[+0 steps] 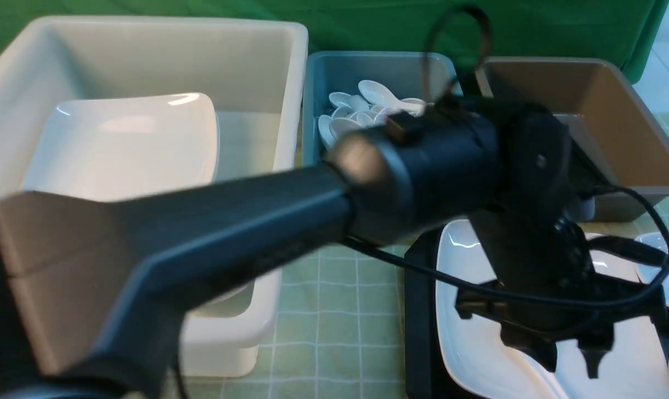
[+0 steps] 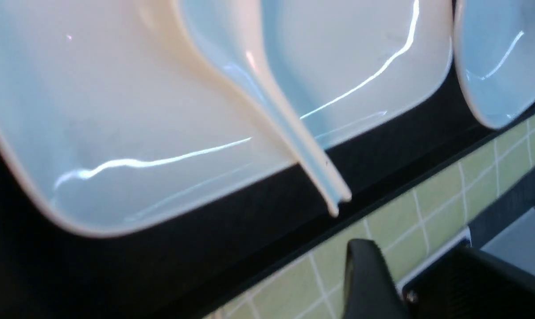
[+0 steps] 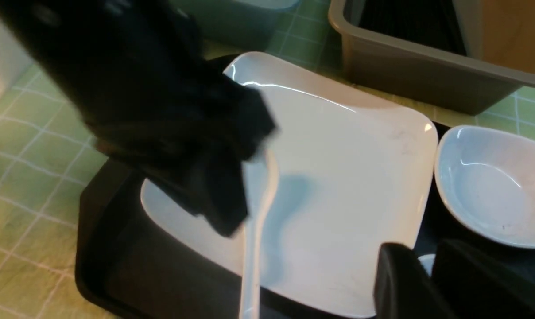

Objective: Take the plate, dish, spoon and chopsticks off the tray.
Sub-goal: Use the left arm to grab a soup spoon from the plate

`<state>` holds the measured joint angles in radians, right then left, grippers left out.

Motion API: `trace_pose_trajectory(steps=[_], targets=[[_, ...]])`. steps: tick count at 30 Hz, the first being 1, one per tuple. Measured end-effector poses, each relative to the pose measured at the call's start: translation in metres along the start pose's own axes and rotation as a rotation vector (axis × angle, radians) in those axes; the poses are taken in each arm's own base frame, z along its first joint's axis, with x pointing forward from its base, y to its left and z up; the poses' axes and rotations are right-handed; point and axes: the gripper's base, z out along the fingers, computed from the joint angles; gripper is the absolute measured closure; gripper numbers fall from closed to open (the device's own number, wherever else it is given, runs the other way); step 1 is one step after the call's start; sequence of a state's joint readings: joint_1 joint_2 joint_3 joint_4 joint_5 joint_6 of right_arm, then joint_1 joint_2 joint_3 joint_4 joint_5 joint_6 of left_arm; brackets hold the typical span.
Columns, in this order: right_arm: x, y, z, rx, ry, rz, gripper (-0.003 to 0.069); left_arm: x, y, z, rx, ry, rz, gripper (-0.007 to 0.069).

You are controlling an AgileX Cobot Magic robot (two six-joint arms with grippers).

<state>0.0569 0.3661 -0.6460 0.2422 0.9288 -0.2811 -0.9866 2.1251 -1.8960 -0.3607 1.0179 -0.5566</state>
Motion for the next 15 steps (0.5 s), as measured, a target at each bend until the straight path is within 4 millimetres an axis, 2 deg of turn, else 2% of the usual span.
trace_pose_trajectory(steps=[6,15], targets=[[0.000,0.002,0.000,-0.035,0.001,-0.022,0.0535,-0.009,0.012,0.047,-0.064,0.053,-0.171,0.0216],[0.000,0.005,-0.001,-0.074,-0.003,-0.048,0.0519,-0.015,0.022,0.078,-0.071,0.029,-0.271,0.0220]])
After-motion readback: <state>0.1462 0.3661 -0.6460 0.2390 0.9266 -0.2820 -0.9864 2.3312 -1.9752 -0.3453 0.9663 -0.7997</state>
